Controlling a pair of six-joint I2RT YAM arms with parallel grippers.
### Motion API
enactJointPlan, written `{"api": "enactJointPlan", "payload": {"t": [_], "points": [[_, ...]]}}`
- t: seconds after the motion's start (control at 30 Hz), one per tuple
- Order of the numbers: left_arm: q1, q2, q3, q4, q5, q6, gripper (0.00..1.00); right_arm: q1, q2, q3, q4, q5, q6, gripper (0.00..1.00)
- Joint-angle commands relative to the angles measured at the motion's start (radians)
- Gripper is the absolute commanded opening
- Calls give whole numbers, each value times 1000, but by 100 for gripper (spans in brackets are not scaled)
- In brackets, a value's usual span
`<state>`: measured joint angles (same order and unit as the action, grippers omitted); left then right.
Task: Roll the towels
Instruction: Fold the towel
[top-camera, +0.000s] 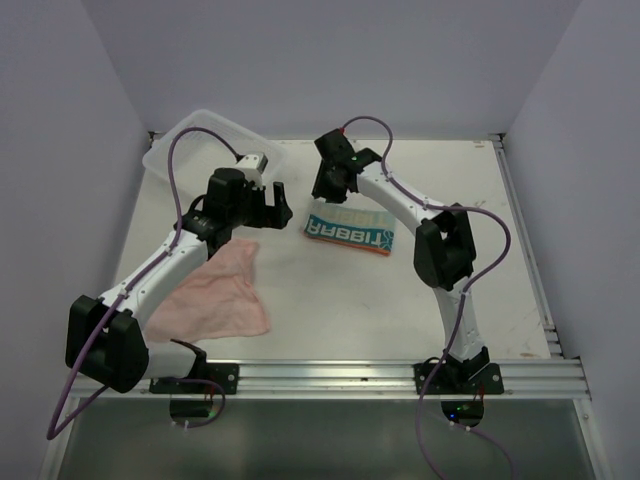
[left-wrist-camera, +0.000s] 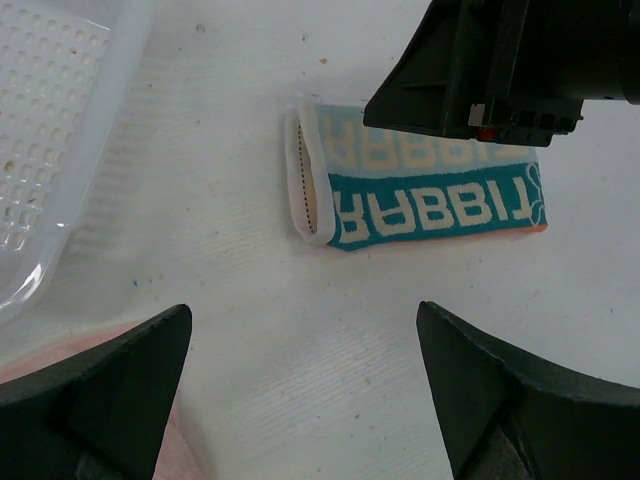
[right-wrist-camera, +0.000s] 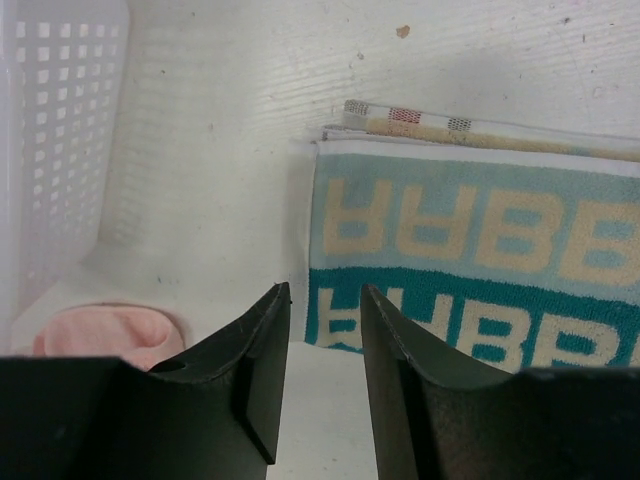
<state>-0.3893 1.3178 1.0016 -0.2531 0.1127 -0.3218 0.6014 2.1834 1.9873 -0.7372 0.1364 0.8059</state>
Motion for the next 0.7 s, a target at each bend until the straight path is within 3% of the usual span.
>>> {"api": "enactJointPlan", "payload": {"t": [0.0, 0.27, 0.5, 0.57, 0.67], "points": [[-6, -32, -3, 26, 7, -5, 98, 0, -17, 16, 25, -12, 4, 39], [-10, -31, -4, 25, 2, -2, 98, -49, -152, -56, 15, -9, -30, 35], [-20, -26, -14, 43, 1, 4, 98, -149, -393, -403, 93, -50, -60, 20], [-34, -20, -15, 60, 8, 7, 95, -192, -444, -481, 125, -67, -66, 14], [-55, 0, -8, 77, 15, -8, 78, -224, -511, -600, 142, -83, -100, 9]]}}
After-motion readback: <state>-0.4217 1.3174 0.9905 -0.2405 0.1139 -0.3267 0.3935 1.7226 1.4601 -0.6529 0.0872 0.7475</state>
